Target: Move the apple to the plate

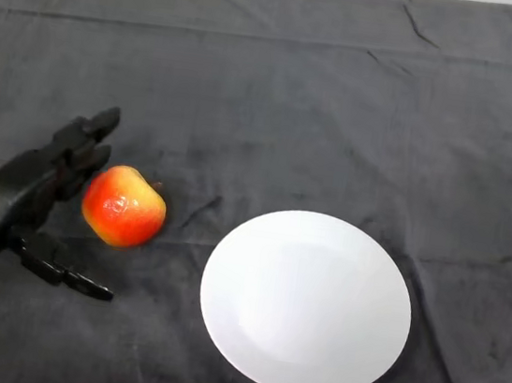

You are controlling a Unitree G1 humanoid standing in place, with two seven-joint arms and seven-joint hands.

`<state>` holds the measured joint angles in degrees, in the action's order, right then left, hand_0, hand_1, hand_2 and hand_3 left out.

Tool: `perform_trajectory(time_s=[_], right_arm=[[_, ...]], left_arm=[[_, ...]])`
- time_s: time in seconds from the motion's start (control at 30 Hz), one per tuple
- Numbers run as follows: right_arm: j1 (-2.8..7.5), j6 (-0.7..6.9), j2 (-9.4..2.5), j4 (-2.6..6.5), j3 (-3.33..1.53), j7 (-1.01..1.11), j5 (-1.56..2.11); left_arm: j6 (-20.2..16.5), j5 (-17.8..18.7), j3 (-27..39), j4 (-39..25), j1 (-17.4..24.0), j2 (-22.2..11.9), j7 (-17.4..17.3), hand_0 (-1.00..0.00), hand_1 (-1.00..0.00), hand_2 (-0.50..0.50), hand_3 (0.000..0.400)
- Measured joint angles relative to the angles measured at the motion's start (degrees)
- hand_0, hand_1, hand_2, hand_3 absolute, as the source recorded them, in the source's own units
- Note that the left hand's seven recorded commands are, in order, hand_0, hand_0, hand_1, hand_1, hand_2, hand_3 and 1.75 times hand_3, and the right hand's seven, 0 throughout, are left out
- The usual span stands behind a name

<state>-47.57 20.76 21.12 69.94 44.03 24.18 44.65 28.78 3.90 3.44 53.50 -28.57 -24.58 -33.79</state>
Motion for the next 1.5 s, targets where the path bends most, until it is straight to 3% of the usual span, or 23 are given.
perform_trajectory(time_s=[0.23,0.27,0.3,0.33,0.37,0.4,0.77,0.93,1.27,1.5], right_arm=[[0.00,0.00,0.00,0.00,-0.01,0.00,0.00],[0.00,0.00,-0.01,0.00,-0.01,0.00,0.00],[0.00,0.00,-0.01,0.00,-0.01,0.00,0.00],[0.00,0.00,-0.01,0.00,-0.01,0.00,0.00],[0.00,0.00,-0.01,0.00,-0.01,0.00,0.00],[0.00,0.00,0.00,0.00,-0.01,0.00,0.00],[0.00,0.00,-0.01,0.00,-0.02,0.00,0.00],[0.00,0.00,0.00,0.00,-0.02,0.00,0.00],[0.00,0.00,-0.01,0.00,-0.03,0.00,0.00],[0.00,0.00,0.00,0.00,-0.02,-0.01,0.00]], left_arm=[[2.09,-4.42,-2.48,0.01,-0.01,0.65,3.92,0.00,0.00,0.00,0.000],[2.22,-5.17,-3.09,0.02,-0.01,0.66,4.51,-0.38,0.00,-0.19,0.152],[2.23,-5.80,-3.20,0.08,-0.01,0.68,4.88,-1.00,-0.58,-0.21,0.400],[2.42,-6.64,-3.20,0.25,-0.01,0.67,5.72,-1.00,-0.86,-0.07,0.400],[2.89,-7.26,-3.20,0.65,-0.04,0.67,6.62,-1.00,-0.90,-0.05,0.400],[3.12,-7.97,-3.23,0.78,-0.05,0.67,7.32,-1.00,-1.00,0.00,0.400],[6.19,-16.17,-7.05,0.25,-1.67,0.64,18.40,-1.00,-1.00,0.00,0.400],[6.25,-19.83,-9.31,-5.00,-1.65,0.80,22.40,-1.00,-1.00,0.00,0.400],[5.87,-23.16,-12.22,-19.95,-1.44,1.34,24.18,-1.00,-1.00,0.00,0.400],[3.28,-25.65,-14.97,-26.87,-1.16,2.80,24.31,-1.00,-1.00,0.00,0.400]])
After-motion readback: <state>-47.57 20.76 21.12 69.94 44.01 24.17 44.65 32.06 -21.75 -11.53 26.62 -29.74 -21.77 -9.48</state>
